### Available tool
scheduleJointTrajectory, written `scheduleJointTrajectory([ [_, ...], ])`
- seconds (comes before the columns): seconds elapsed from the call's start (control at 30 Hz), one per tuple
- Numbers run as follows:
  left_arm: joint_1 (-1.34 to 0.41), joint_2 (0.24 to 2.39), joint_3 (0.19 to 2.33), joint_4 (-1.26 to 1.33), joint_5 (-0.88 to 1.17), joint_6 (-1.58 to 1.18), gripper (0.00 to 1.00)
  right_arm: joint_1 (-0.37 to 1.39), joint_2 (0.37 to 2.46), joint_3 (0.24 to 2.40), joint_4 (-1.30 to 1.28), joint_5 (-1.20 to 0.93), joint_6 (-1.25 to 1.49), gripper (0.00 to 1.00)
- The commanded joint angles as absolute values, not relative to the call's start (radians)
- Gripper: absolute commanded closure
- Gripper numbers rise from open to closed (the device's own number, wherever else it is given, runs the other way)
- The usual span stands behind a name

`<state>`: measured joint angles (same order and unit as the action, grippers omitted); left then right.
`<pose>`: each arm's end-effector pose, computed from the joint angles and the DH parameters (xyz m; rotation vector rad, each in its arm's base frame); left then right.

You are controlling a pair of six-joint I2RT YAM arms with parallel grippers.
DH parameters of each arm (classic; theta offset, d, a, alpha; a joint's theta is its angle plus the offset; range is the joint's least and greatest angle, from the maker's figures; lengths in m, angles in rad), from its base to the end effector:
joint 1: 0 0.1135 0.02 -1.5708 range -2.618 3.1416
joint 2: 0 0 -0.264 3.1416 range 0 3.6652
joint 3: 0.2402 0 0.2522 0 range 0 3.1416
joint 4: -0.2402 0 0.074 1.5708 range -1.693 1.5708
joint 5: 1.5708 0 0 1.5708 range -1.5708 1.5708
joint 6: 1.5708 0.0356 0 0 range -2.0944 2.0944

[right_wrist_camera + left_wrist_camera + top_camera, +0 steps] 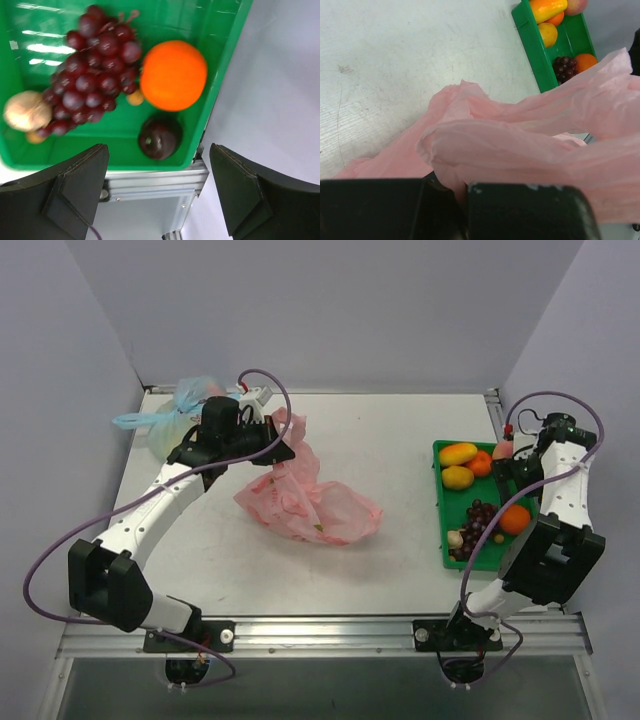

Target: Place the fake fruits into the plastic bag and tie a complex knot

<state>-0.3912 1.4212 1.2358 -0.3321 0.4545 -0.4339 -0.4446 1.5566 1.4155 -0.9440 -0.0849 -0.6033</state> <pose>0.2941 -0.1382 0.3359 0.2443 2.1661 -0.9613 0.2887 -0.1342 0.3056 -0.2396 2.6594 -0.2327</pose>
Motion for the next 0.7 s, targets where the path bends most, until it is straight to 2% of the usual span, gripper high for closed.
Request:
scheduleJointTrajectory([
  [0.0, -0.38, 1.417, 1.247, -0.276, 0.486, -0.44, 1.0, -0.442, 1.62, 1.368, -0.855, 0.038, -0.561, 0.16],
  [0.2, -0.379, 1.427, 1.256, -0.281, 0.485, -0.433, 1.0, -0.434, 1.715, 1.368, -0.801, 0.057, -0.511, 0.16],
  [0.4, -0.377, 1.424, 1.249, -0.278, 0.477, -0.43, 1.0, -0.422, 1.752, 1.315, -0.763, 0.087, -0.483, 0.23],
  [0.67, -0.374, 1.427, 1.247, -0.276, 0.48, -0.426, 1.0, -0.399, 1.792, 1.281, -0.744, 0.089, -0.424, 0.23],
])
